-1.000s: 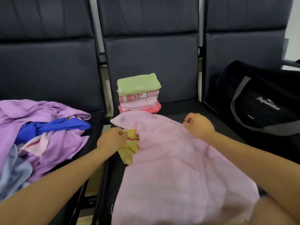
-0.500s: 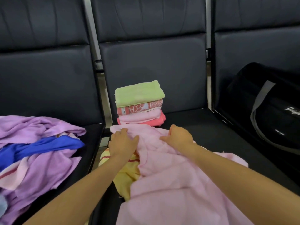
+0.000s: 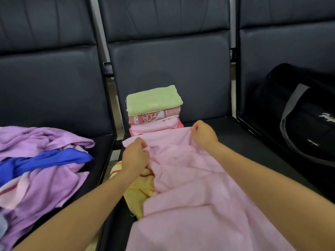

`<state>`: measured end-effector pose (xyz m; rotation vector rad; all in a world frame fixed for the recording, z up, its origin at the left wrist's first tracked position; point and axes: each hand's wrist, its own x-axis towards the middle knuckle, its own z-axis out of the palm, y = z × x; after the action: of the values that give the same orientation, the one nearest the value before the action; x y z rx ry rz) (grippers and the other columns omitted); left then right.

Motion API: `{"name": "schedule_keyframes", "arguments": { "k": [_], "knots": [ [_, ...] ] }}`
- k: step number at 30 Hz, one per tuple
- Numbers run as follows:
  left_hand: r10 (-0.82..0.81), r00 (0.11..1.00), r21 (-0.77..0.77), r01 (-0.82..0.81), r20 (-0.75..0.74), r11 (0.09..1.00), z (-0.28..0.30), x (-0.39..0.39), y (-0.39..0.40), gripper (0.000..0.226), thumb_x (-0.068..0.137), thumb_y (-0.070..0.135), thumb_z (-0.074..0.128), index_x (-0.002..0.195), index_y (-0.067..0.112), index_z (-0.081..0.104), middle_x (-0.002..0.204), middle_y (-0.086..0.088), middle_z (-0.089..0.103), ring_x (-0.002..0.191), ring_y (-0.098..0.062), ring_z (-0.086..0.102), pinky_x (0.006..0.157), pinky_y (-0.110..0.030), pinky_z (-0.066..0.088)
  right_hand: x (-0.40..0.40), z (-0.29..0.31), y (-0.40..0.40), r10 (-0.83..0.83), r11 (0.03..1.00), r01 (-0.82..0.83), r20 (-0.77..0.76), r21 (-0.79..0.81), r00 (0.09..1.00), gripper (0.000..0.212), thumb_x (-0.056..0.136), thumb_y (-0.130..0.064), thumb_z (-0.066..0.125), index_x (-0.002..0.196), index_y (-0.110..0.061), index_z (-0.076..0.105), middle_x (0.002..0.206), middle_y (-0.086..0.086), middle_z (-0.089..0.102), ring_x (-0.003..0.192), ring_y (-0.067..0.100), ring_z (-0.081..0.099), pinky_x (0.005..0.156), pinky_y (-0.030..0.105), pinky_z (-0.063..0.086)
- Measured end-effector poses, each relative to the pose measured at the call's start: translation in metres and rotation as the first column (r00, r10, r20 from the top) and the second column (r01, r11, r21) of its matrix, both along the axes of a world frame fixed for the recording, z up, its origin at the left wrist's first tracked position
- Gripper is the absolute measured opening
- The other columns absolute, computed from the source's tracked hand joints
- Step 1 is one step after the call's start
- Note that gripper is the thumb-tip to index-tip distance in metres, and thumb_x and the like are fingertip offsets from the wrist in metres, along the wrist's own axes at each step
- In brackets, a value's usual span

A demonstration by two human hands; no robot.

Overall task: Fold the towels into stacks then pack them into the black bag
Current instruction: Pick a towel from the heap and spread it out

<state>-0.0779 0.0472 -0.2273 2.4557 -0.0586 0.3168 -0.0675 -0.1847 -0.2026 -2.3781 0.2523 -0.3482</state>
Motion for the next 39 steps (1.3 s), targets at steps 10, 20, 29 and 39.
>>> {"name": "schedule_keyframes", "arguments": {
  "k": [10,20,29,39],
  "knots": [
    [0.067,0.928,-0.333,-0.198,-0.366,0.922,0.020,0.005,0.010,0.041,0.099,0.036,0.038,0.117,0.006,0.059,0.116,-0.011,0.060,0.113,-0.033,0.055,0.093,-0.036,0.044,-0.003,-0.011,-0.058,-0.050,0.995,0.049,0.008,0.088,0.999,0.018,0.092,-0.022,0.059,0.087,-0.007,0.069,0.092,0.007,0.069,0.085,0.026,0.063,0.071,0.033,0.048],
    [-0.035,0.999,0.518,0.050,-0.039,0.854,0.003,0.001,0.006,0.049,0.094,0.042,0.047,0.140,0.028,0.038,0.130,-0.007,0.043,0.120,-0.026,0.041,0.082,-0.037,0.046,-0.017,-0.009,-0.087,0.189,0.945,-0.131,-0.171,0.301,0.967,0.039,0.084,-0.011,0.069,0.119,-0.022,0.057,0.102,0.005,0.064,0.097,0.017,0.060,0.086,0.026,0.043],
    [0.060,0.994,0.553,-0.002,-0.087,0.833,0.011,-0.002,0.011,0.037,0.096,0.030,0.040,0.124,0.011,0.055,0.116,-0.009,0.046,0.110,-0.026,0.045,0.071,-0.034,0.039,-0.028,0.003,-0.095,0.193,0.975,-0.219,-0.401,-0.021,0.896,0.019,0.081,-0.016,0.072,0.099,-0.013,0.067,0.093,-0.002,0.063,0.085,0.013,0.058,0.071,0.022,0.045],
    [0.134,0.989,0.583,-0.072,-0.063,0.810,0.010,-0.002,0.025,0.042,0.097,0.037,0.038,0.130,0.016,0.054,0.126,-0.010,0.045,0.116,-0.027,0.042,0.072,-0.035,0.040,-0.016,-0.007,-0.095,-0.100,0.966,0.086,0.044,0.242,0.994,0.010,0.085,-0.019,0.066,0.085,-0.009,0.067,0.079,0.003,0.063,0.078,0.021,0.058,0.068,0.030,0.047]
  ]
}}
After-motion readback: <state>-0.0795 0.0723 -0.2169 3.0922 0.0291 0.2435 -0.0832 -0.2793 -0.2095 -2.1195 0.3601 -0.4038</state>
